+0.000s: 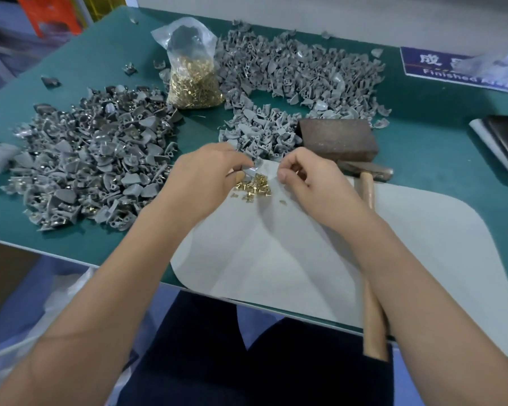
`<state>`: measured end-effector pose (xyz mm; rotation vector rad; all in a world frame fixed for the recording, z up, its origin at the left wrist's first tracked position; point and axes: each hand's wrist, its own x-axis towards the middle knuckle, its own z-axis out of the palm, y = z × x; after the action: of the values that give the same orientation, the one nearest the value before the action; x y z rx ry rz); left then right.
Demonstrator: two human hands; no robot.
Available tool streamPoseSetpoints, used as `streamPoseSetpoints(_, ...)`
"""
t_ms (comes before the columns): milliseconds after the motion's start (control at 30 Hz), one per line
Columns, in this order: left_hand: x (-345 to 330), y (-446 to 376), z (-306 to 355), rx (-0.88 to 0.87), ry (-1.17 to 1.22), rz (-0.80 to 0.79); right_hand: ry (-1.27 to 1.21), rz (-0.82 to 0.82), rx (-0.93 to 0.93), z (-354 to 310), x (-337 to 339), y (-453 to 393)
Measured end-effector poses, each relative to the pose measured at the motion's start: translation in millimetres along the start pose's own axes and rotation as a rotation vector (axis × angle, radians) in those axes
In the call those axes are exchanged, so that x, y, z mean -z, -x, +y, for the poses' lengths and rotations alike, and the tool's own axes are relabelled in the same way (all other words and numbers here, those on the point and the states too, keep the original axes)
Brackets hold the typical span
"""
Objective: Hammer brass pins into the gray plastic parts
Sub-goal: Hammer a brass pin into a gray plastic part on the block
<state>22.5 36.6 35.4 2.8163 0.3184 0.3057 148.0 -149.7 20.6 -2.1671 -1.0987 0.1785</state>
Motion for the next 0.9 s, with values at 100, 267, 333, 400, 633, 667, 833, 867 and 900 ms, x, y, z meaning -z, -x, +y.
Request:
streamPoseSetpoints(100,-5,1,3,0.062,0.197,0.094,-0.216,0.113,-0.053,2,5,2)
streamPoseSetpoints(267,-13,-14,25,0.099,0.694,0.192,-0.635,0.243,-0.100,-4,13,1)
streamPoseSetpoints(333,-16,-28,36,0.135,0.888,0.168,-0.698,0.303,-0.118,-2,18,-1)
streamPoseSetpoints(400,-19,-47,48,0.236,1.176,0.117,-0.735,0.372,-0.131,1,23,-2)
streamPoseSetpoints(633,-14,-116,83,0.581,2.332,-0.014,-0.738,0.578,-0.202,15,41,-6)
streamPoseSetpoints(667,-14,-123,90,0.627,2.446,-0.032,-0.717,0.592,-0.213,18,43,-7)
streamPoseSetpoints(833,-33,-126,110,0.378,1.715,-0.033,-0.535,0.633,-0.188,26,52,-3)
streamPoseSetpoints(867,-36,-122,108,0.263,1.484,0.004,-0.498,0.640,-0.162,26,54,-4)
streamPoseSetpoints(900,-39,-120,104,0.174,1.289,0.057,-0.462,0.634,-0.141,26,57,-6)
